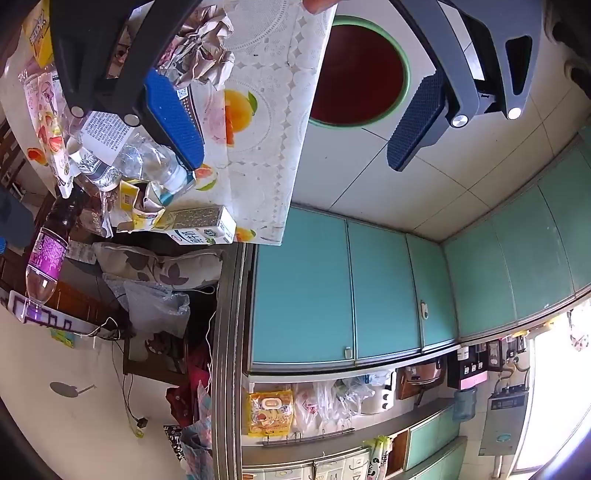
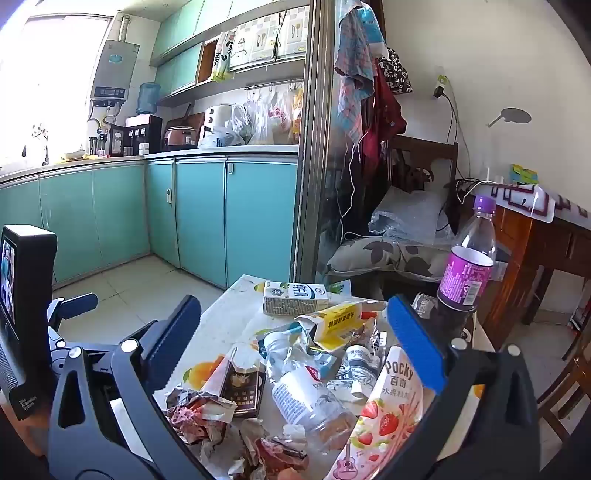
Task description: Collect trash
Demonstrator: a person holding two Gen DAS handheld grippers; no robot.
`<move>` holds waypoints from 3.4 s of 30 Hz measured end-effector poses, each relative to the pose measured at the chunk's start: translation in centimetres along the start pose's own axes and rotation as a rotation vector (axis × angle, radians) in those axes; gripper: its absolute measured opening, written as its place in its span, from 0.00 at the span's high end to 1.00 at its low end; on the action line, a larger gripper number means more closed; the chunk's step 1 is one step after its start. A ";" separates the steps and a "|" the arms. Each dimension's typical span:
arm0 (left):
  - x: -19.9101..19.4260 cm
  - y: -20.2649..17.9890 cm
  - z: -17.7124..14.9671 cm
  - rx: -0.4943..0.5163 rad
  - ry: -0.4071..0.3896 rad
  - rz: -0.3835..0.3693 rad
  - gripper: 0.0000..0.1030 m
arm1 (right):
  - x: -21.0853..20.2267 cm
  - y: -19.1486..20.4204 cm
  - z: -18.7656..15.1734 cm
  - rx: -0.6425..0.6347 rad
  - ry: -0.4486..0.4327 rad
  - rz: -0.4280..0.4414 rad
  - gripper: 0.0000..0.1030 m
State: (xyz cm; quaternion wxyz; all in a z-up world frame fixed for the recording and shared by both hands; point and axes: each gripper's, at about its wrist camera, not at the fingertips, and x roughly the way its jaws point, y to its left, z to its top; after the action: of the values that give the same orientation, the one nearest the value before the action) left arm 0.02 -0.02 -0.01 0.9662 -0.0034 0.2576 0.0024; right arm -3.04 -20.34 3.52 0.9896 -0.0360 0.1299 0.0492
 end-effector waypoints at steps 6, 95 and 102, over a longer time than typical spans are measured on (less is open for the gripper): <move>0.1 0.2 0.0 -0.010 0.002 0.006 0.07 | -0.2 -0.1 0.0 0.005 0.010 0.004 0.03; 0.2 1.7 0.3 0.015 -0.034 0.089 0.07 | 1.9 -6.3 -1.0 0.093 0.239 0.011 0.03; -0.6 2.7 0.0 0.036 0.028 -0.034 0.07 | 2.2 -9.2 -4.4 0.155 0.401 0.034 0.04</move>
State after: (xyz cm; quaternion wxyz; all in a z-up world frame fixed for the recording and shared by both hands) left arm -0.53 2.65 0.24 0.9624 0.0095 0.2708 -0.0190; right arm -1.04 -29.60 -0.80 0.9428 0.0333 0.3282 0.0476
